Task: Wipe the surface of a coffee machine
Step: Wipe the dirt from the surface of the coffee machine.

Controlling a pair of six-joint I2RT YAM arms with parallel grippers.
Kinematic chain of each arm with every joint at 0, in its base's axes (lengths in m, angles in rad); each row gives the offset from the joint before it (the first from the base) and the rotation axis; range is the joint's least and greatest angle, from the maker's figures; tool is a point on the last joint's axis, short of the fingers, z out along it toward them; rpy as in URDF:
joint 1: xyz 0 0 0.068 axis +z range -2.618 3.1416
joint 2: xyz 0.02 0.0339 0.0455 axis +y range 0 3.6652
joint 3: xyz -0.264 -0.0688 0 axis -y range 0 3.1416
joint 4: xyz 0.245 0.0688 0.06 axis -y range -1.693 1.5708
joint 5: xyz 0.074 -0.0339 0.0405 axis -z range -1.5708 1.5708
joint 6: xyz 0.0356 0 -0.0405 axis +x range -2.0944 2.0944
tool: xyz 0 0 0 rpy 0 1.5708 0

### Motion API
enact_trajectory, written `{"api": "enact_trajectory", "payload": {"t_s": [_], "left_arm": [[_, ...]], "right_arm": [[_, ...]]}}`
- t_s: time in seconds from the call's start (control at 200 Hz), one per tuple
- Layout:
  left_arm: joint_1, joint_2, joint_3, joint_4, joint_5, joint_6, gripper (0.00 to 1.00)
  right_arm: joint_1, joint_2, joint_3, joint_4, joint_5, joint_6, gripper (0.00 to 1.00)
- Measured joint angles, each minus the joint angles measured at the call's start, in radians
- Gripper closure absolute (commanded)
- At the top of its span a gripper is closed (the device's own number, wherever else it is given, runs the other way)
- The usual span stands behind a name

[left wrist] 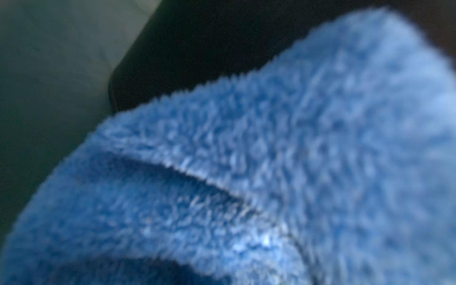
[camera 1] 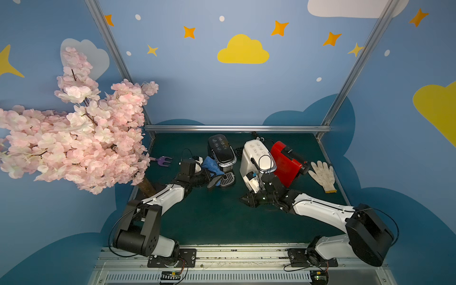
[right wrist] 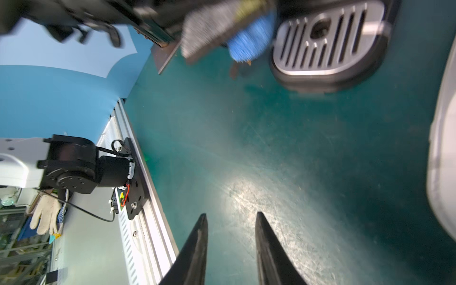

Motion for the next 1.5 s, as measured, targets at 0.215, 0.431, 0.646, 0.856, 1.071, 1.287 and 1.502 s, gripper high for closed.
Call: {"api": "enact_trajectory", "payload": {"t_s": [0.215,0.431,0.646,0.856,1.071,1.287,1.502], "left_arm": [[-0.019,0.044,0.026,0.031,-0.001,-0.031,0.97],[-0.031,0.053,0.049,0.027,-0.002,-0.057,0.97],[-0.027,-0.008,0.061,-0.06,-0.037,-0.03,0.97],[0.027,-0.142,0.074,-0.158,-0.058,0.021,0.97],[0.109,-0.232,0.132,-0.208,-0.072,0.059,0.97],[0.144,-0.156,0.305,-0.238,-0.067,0.111,0.97],[0.147,-0.016,0.303,-0.172,-0.018,0.09,0.97]], "right_arm": [[-0.005,-0.027,0.036,-0.057,0.059,-0.066,0.67],[-0.006,-0.003,-0.046,-0.036,0.124,-0.088,0.68],[-0.006,0.021,-0.096,-0.01,0.15,-0.087,0.68],[-0.006,0.056,-0.096,0.021,0.148,-0.086,0.68],[-0.006,0.072,-0.095,0.022,0.149,-0.087,0.68],[-0.006,0.073,-0.095,0.021,0.149,-0.087,0.68],[-0.006,0.074,-0.093,0.021,0.153,-0.087,0.68]]}}
